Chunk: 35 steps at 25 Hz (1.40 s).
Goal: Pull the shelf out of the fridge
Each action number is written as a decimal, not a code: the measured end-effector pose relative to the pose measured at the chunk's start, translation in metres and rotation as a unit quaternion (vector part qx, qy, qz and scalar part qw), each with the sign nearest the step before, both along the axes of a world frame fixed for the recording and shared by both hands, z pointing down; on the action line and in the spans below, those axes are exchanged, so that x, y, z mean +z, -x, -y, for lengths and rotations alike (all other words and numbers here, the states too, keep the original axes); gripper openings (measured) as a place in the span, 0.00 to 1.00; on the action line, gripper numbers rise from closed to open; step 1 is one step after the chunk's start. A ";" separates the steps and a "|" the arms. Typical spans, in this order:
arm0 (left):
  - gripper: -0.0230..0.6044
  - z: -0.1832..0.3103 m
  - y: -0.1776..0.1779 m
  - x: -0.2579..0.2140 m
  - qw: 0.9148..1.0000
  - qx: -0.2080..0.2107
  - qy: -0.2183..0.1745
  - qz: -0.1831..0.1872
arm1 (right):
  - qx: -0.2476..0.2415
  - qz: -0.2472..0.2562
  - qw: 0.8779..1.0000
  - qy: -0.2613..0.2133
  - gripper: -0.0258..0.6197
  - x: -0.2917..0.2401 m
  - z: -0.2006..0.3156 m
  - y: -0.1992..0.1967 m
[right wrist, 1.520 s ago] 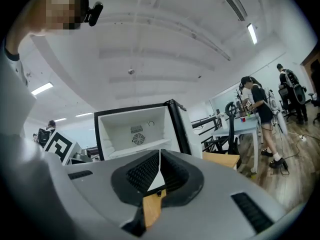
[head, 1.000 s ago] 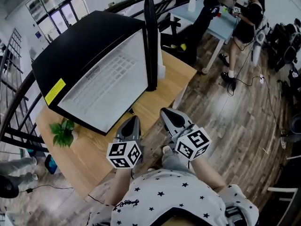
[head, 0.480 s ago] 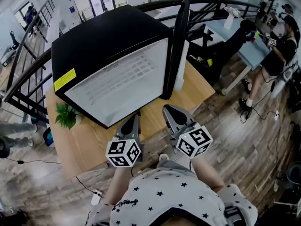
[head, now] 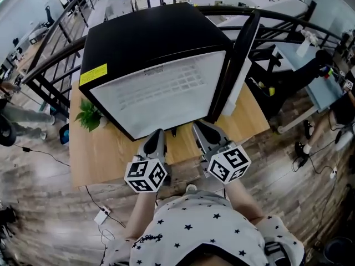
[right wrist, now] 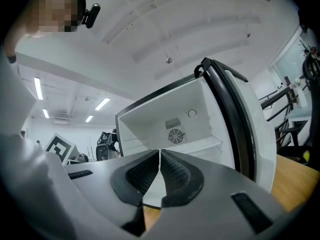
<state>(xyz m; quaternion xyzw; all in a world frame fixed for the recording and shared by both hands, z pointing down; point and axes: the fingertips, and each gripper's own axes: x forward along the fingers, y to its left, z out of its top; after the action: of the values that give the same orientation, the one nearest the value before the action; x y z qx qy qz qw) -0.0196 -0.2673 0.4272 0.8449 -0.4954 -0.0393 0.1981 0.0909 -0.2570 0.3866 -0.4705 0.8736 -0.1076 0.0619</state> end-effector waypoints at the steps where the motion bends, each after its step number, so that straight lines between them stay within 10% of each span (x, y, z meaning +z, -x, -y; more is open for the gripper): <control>1: 0.04 0.000 0.002 0.000 1.000 -0.010 0.000 -0.003 | -0.008 0.003 1.000 0.001 0.08 0.000 0.003 0.002; 15: 0.04 0.005 0.027 0.002 0.993 -0.104 0.008 -0.056 | -0.064 0.062 0.996 0.026 0.08 0.003 0.031 0.014; 22: 0.04 0.021 0.041 0.003 0.981 -0.133 0.015 -0.142 | -0.069 0.151 0.984 0.062 0.08 0.008 0.051 0.014; 35: 0.10 0.063 0.047 0.009 0.938 -0.137 0.007 -0.317 | -0.057 0.407 0.889 0.202 0.08 0.046 0.100 0.001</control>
<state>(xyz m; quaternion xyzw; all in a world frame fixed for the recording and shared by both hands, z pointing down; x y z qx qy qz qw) -0.0669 -0.3308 0.4357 0.7107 -0.5183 -0.3287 0.3438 0.0904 -0.3574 0.4326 -0.3375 0.7565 -0.4668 0.3097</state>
